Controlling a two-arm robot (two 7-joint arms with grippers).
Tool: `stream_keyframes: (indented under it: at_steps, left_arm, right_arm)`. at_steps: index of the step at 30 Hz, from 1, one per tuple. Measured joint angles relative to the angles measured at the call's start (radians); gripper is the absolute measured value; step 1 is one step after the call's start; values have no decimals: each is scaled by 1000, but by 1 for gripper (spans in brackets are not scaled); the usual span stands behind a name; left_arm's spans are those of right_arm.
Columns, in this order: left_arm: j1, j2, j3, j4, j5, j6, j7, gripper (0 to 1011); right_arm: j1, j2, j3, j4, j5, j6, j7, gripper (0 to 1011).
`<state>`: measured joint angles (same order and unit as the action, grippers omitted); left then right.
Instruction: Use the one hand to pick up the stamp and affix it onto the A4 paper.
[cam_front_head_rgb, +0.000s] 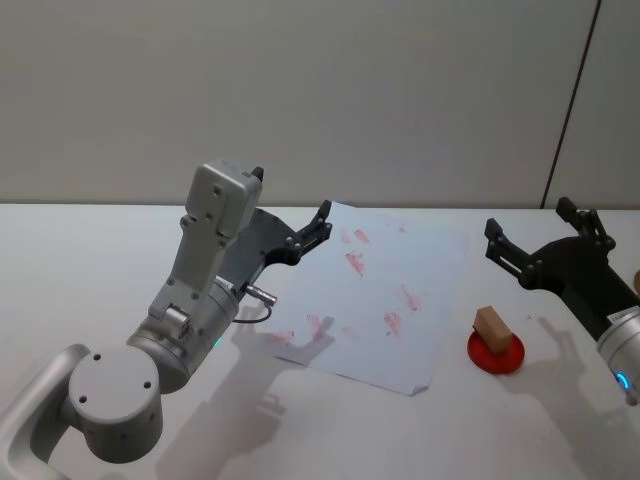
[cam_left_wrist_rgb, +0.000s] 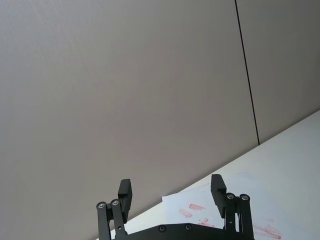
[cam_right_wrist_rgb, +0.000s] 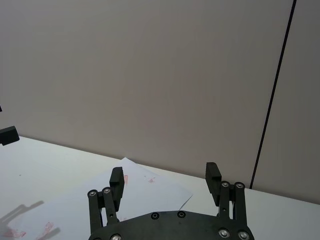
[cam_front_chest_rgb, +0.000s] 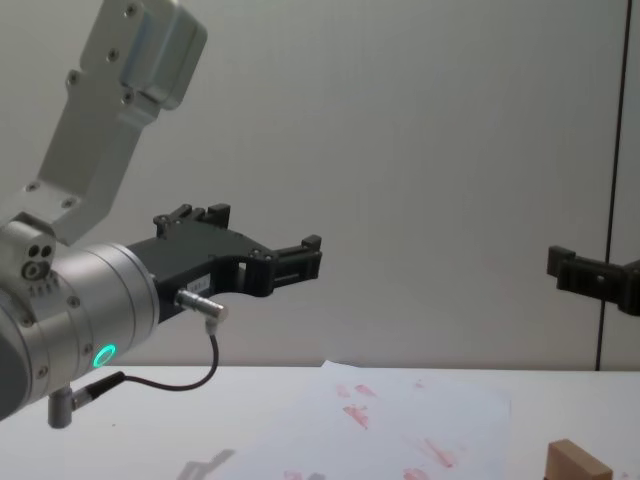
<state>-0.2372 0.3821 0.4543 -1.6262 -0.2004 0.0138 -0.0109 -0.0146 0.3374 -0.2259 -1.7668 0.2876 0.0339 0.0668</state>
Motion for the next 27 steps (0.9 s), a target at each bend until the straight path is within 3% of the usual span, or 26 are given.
stream_keyframes:
  at_steps: [27]
  left_arm:
    - [0, 0, 0, 0, 0, 0, 0, 1003]
  right_arm:
    - [0, 0, 0, 0, 0, 0, 0, 1001]
